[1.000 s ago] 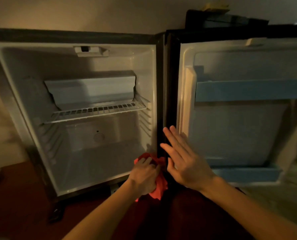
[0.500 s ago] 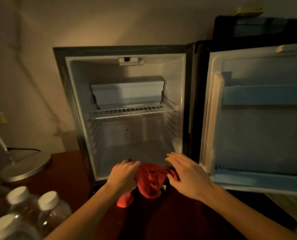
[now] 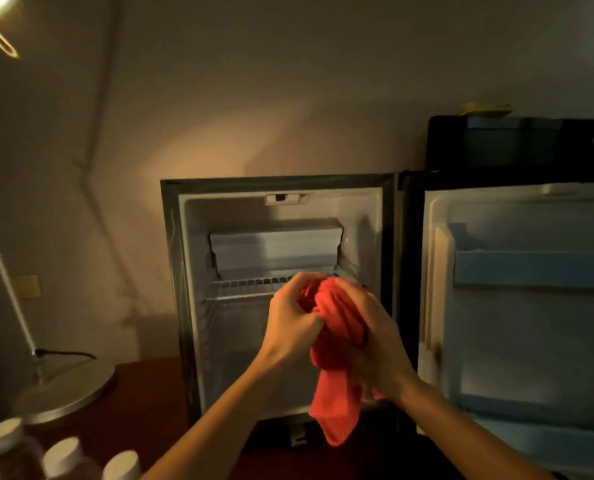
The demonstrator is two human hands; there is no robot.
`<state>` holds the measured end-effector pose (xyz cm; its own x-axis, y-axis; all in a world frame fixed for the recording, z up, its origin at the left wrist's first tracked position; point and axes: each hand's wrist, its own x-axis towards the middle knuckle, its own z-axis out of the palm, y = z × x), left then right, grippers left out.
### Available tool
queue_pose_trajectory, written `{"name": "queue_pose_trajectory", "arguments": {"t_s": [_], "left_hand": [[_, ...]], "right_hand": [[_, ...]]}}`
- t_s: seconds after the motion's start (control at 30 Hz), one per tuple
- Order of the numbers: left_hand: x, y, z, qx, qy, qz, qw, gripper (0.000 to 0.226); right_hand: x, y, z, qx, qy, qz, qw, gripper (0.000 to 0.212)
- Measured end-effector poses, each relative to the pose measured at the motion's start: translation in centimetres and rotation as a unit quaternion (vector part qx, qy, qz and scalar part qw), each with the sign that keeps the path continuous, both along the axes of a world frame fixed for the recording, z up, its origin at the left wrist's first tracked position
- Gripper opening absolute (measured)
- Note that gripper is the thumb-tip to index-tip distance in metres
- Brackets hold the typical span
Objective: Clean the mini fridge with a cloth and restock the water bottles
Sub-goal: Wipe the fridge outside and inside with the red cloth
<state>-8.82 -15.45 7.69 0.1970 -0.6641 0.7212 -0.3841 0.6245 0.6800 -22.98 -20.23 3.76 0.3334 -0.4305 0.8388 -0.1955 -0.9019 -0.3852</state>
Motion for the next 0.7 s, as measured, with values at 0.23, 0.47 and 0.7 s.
{"name": "queue_pose_trajectory", "arguments": {"t_s": [0.23,0.47,0.7], "left_hand": [[5.4,-0.5,-2.0,0.064,0.068,-0.012,0.996,0.053],[8.0,-0.2,-2.8,0.074,0.028,0.07,0.994,0.038],[9.0,1.2,-6.6,0.145,-0.153,0.117,0.97,0.009]], "right_hand": [[1.4,-2.5,10.0,-0.078,-0.278,-0.152,0.945,0.069],[7.1,-4.6,16.0,-0.125,-0.168,-0.159,0.965,0.062],[19.8,1.2,13.9,-0.247,0.109,-0.059,0.961,0.068]]}}
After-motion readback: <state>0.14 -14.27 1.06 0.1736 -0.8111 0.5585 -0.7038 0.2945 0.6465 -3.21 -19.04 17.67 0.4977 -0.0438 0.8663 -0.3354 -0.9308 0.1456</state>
